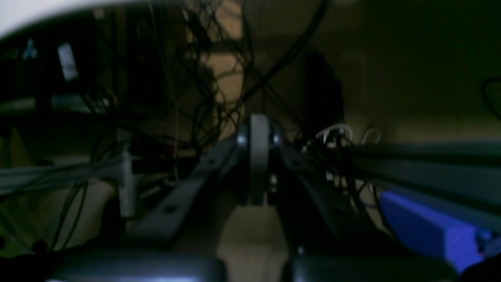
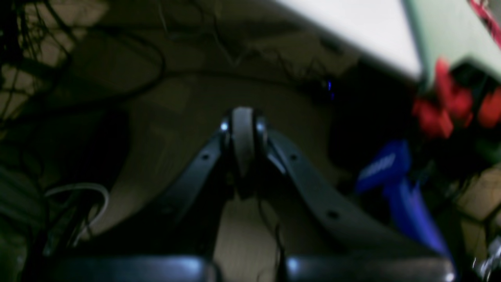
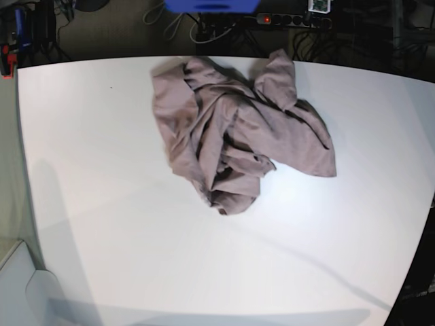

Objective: Layout the t-shirt on the table in an organized manner, then fold the t-shirt properly

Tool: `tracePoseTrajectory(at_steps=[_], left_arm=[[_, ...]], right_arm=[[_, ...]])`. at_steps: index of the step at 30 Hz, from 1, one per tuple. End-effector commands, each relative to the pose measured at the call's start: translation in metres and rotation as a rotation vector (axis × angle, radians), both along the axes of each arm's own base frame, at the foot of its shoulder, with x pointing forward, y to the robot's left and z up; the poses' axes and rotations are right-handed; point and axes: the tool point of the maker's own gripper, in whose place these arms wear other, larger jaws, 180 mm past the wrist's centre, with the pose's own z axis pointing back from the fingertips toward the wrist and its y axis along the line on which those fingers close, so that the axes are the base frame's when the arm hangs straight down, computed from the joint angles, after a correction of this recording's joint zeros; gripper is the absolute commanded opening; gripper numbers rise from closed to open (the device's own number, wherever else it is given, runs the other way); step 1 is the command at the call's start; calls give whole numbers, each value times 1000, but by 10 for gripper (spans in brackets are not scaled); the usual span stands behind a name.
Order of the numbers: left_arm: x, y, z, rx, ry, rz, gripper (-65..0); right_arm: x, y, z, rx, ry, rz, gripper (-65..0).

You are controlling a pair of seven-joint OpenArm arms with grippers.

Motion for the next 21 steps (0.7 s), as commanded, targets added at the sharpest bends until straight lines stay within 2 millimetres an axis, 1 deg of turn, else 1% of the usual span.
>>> tracePoseTrajectory(at_steps=[1,3,6,8,10,12,15,19,21], left_arm=[[-2,0,9,3,-16,0,-650],[2,0,19,4,-37,-3,-650],[6,3,28,-20,-59,32,-650],[11,15,36,-45,-89,98,-650],[17,33,42,-70,-121,169,-650],[22,49,48,-92,-146,208,-650],[34,62,58,-117,-176,182,-650],[48,69,69,-137,-203,138,-650],[56,71,73,-149,-223,126,-650]], right_arm=[[-5,-2,14,-15,-32,21,-650],[-3,-1,29,-13,-72,28,-650],[4,-1,49,11,-143,-9,-650],[13,7,62,44,-196,-6,-650],[22,11,74,77,-226,-32,-650],[37,17,82,129,-222,-72,-650],[62,32,95,238,-210,-130,-650],[101,54,115,361,-181,-160,-650],[118,69,120,413,-144,-154,-650]])
